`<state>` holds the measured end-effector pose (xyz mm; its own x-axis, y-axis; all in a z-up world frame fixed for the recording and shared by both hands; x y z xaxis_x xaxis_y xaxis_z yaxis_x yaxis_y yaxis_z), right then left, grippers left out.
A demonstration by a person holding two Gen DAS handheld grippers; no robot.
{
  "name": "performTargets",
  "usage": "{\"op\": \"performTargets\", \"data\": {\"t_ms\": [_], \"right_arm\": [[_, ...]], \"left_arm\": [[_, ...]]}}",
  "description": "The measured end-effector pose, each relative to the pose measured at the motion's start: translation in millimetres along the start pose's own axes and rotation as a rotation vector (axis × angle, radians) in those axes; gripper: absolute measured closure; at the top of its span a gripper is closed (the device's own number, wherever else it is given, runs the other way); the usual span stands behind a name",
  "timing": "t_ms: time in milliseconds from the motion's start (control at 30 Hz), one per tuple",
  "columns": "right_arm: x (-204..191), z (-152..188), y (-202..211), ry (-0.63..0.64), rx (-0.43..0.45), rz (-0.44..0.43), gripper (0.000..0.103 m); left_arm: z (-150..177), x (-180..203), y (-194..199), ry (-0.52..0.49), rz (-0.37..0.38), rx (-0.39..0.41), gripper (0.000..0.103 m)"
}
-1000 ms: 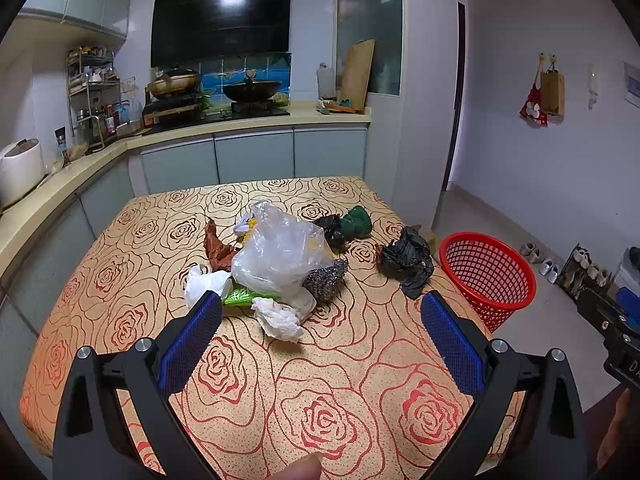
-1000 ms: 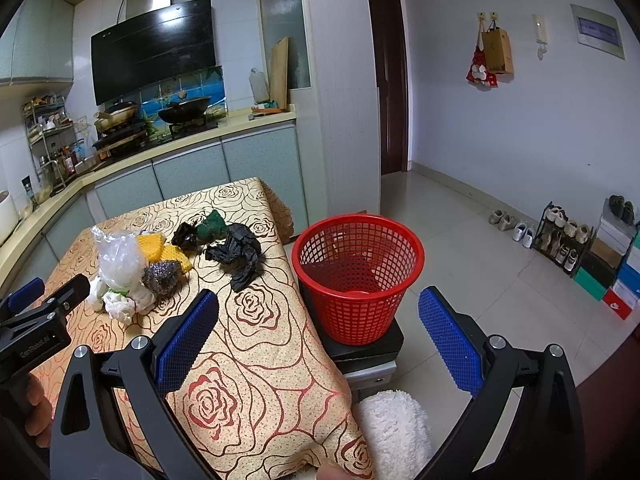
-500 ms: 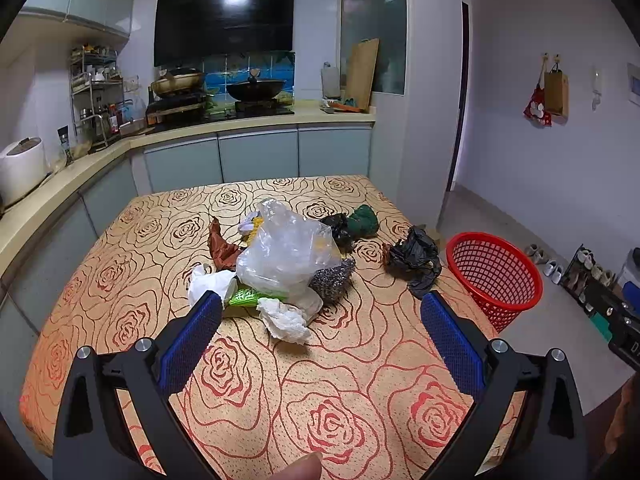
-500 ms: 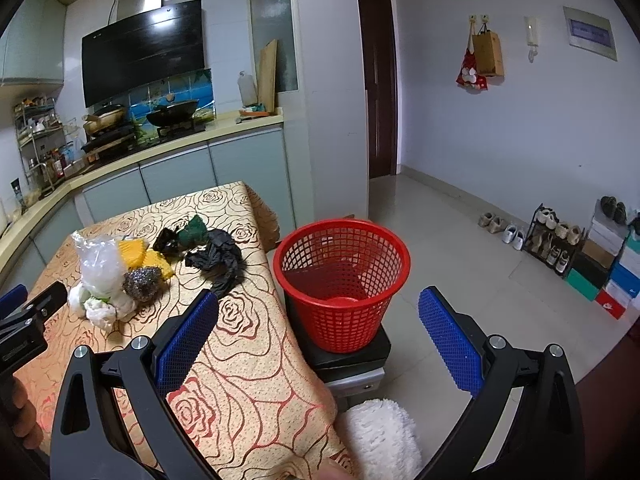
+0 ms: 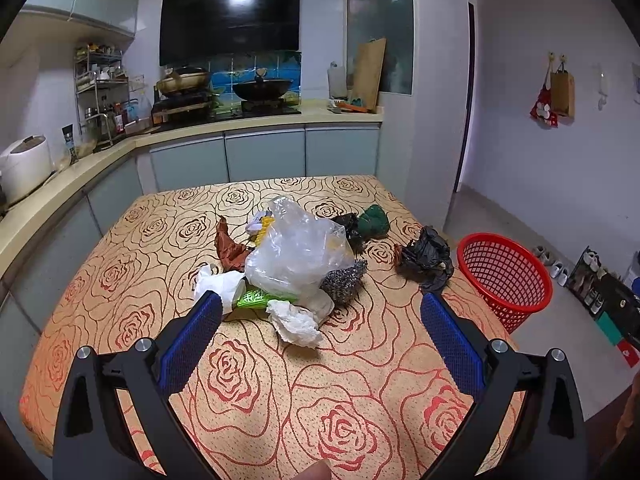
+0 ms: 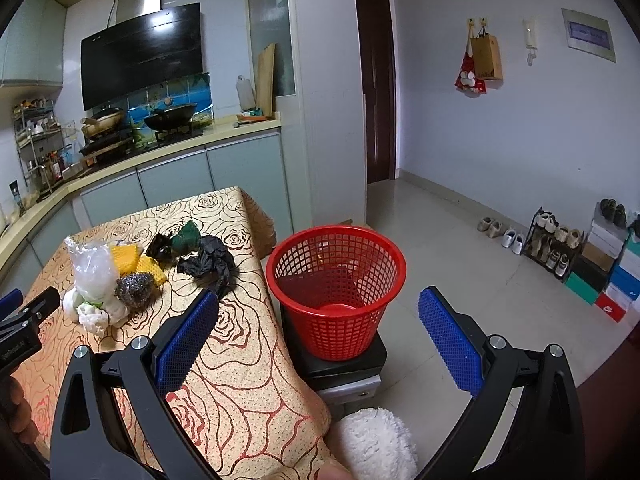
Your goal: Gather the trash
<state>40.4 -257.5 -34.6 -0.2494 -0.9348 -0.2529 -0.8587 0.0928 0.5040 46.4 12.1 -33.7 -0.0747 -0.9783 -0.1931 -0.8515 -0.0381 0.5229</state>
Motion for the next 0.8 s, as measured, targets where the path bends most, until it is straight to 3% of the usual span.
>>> {"op": "performTargets", "data": {"t_ms": [800], "right_arm": [[-2.6, 5.5, -4.1, 0.002, -0.007, -0.005, 0.005]], "left_arm": [[0.7, 0.7, -2.4, -0.004, -0.005, 0.004, 0.007]]}}
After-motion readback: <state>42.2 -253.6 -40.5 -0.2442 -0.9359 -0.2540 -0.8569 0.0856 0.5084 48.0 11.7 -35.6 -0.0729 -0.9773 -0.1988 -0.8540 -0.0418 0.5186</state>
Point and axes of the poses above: each gripper's, at about its wrist camera, not at the fingertips, and y roughly against the way its jaws point, x to its right, z to its underside, the point moved 4 cm from there along -y, roughly the way its jaws point, and after that the axes turned 13 degrees about -y, right-handed, at the moved point
